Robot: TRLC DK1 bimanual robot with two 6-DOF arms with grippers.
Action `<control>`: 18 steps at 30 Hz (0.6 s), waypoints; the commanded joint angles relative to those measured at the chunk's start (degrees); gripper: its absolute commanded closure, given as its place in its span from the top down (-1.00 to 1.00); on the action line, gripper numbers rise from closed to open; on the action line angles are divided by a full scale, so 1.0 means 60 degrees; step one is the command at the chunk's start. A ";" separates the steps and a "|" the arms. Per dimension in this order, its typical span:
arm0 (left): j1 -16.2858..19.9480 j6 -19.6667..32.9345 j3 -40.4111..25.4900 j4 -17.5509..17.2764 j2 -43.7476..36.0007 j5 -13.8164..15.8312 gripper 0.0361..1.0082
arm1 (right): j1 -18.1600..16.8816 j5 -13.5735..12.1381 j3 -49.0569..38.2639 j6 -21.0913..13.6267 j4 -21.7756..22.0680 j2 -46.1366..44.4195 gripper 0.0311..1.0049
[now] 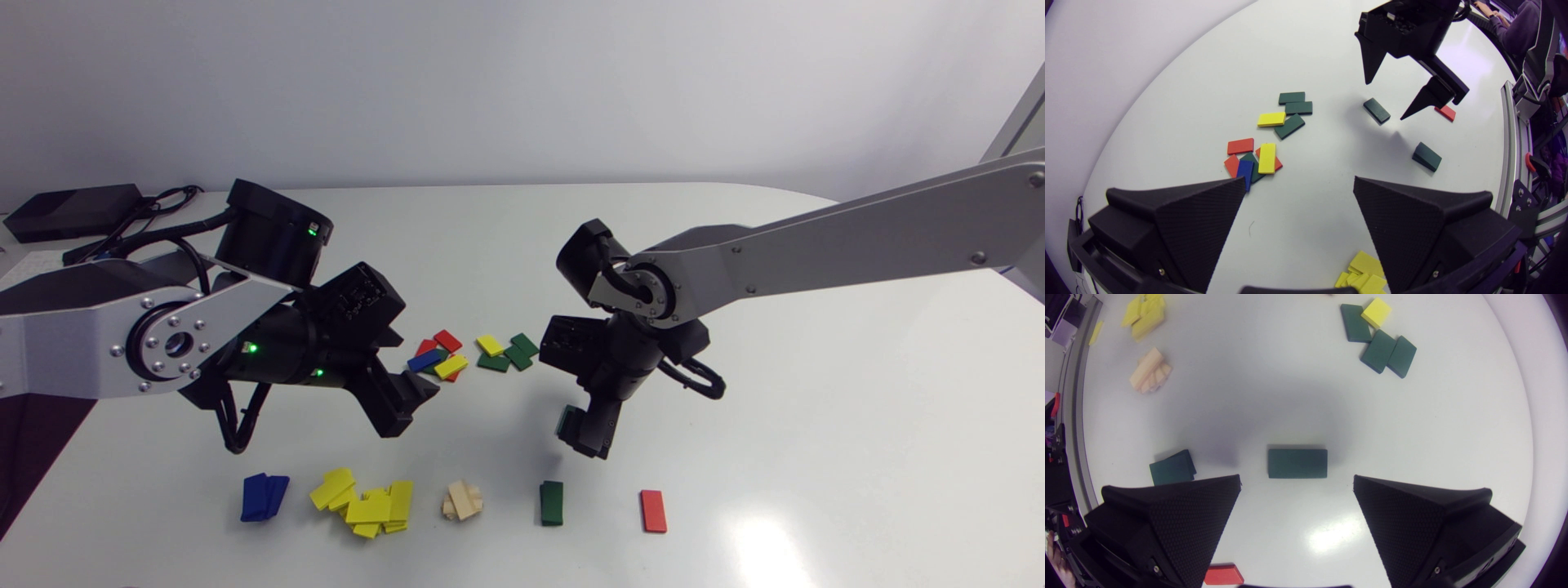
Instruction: Take domino bricks one by one from the mixed stack on the table and place each onto the existing stack of the same color.
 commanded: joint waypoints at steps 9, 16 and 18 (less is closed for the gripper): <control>-0.0072 0.0227 -0.0247 -0.0021 -0.0233 0.0219 0.85 | 0.0188 0.0114 0.0252 -0.0176 -0.0430 0.0682 0.93; -0.0072 0.0227 -0.0218 -0.0021 -0.0248 0.0321 0.85 | 0.0261 0.0114 0.0691 -0.0132 -0.0576 0.0916 0.93; -0.0072 0.0212 -0.0218 -0.0035 -0.0262 0.0351 0.85 | 0.0261 0.0129 0.0779 -0.0117 -0.0606 0.1004 0.93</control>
